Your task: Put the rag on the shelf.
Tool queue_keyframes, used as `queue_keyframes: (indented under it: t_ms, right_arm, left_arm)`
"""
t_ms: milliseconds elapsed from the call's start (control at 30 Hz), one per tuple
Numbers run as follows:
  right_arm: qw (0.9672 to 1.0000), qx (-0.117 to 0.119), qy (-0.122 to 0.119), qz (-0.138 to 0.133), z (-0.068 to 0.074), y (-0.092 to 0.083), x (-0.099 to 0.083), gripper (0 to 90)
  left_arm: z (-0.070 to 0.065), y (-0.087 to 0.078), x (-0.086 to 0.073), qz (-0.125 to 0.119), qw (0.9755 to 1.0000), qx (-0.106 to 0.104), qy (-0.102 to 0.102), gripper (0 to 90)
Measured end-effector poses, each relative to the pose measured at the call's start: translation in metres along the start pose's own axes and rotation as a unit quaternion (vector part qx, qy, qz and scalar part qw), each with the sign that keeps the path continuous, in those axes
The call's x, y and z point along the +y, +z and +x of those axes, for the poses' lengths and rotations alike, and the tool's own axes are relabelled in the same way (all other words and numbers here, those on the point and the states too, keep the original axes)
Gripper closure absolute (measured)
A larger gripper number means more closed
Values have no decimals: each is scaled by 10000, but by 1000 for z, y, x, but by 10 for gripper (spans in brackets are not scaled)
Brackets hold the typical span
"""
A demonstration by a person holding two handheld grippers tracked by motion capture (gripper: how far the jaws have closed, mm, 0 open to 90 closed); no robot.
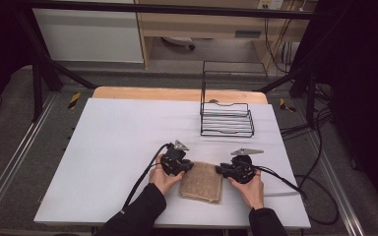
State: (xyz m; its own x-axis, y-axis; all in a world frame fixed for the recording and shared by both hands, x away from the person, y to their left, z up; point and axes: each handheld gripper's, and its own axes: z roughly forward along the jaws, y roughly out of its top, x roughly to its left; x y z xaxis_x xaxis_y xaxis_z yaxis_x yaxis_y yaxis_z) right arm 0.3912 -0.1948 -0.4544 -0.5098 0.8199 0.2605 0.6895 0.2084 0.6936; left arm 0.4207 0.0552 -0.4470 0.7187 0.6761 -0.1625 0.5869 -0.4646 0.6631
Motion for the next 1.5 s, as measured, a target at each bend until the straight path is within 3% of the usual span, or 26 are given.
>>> queue_keyframes:
  t_ms: [200, 467, 667, 733, 1033, 1233, 1500]
  right_arm:
    - [9999, 123, 96, 47, 0, 0, 0, 828]
    - [9997, 193, 132, -42, 0, -4, 2, 859]
    - [9989, 366, 155, -248, 1, -12, 5, 859]
    - [9982, 459, 145, -352, 2, -17, 6, 859]
    - [9970, 540, -57, -544, 8, -25, 9, 859]
    - [9952, 633, -196, -723, 15, -34, 12, 859]
    - [9935, 623, -341, -887, 19, -45, 15, 859]
  left_arm:
    - [1, 0, 0, -17, 10000, -46, -58, 772]
    - [8, -2, 0, -46, 9990, -300, -325, 835]
    - [6, -11, -1, -256, 9991, -256, -227, 843]
    - [7, -16, -2, -346, 9984, -343, -297, 844]
    - [7, -35, -7, -700, 9957, -519, -308, 844]
    - [0, -46, -8, -844, 9953, -427, -210, 845]
    - [-7, -61, -8, -1134, 9922, -492, -154, 846]
